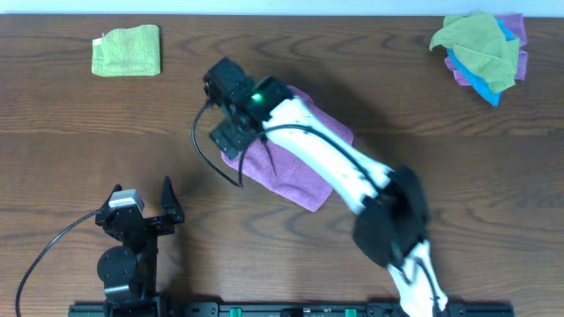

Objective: Fold the cloth
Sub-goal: 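Release the pink cloth and retract the right gripper to the upper right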

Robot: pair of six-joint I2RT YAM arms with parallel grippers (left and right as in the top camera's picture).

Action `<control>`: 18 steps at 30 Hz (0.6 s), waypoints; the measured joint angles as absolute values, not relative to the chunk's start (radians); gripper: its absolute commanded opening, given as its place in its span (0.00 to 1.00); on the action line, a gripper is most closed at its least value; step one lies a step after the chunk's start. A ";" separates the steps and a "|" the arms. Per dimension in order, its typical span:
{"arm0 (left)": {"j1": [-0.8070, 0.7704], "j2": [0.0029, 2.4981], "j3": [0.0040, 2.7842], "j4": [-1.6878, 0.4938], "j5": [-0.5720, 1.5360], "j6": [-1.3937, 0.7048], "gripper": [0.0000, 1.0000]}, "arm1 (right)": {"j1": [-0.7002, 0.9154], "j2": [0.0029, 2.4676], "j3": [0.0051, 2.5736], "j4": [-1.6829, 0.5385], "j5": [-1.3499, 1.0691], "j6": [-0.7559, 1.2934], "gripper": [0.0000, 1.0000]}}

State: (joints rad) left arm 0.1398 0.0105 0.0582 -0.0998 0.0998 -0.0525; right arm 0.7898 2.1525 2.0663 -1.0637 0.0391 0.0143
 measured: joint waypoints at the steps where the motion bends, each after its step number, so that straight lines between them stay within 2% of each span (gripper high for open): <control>1: 0.140 0.010 0.058 -0.100 0.100 -0.052 0.96 | 0.794 2.117 2.066 -1.069 0.041 0.014 0.99; 11: 0.140 0.010 0.058 -0.100 0.100 -0.052 0.96 | 0.803 1.928 2.067 -1.157 0.181 0.013 0.99; 18: 0.140 0.010 0.058 -0.099 0.102 -0.062 0.95 | 0.747 1.717 2.067 -1.316 0.266 0.011 0.99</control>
